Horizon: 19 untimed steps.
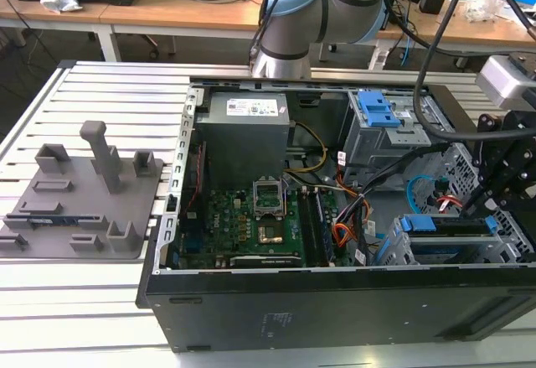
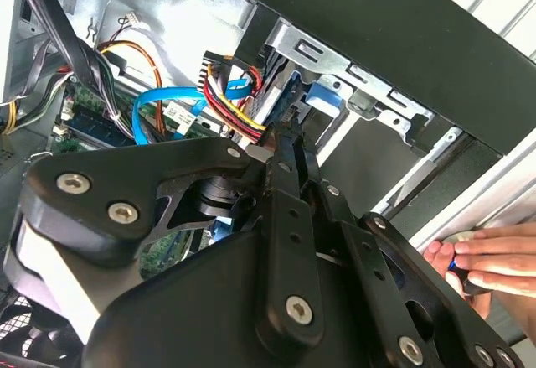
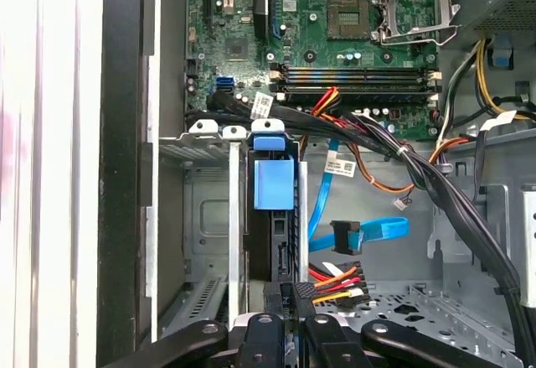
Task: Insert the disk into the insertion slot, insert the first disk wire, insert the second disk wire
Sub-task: 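Insert the first disk wire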
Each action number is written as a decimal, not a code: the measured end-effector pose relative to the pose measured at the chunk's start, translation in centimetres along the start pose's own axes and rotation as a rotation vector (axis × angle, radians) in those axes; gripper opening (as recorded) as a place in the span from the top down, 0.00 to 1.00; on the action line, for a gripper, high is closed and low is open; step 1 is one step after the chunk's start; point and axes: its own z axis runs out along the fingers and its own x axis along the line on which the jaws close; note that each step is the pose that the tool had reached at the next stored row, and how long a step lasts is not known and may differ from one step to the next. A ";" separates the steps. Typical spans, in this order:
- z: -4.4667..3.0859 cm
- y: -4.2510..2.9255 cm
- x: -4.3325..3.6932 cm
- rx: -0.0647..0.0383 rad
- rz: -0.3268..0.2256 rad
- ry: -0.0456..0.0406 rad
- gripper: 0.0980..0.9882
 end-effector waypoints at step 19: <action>0.58 -0.04 -0.07 0.000 -0.003 0.0001 0.93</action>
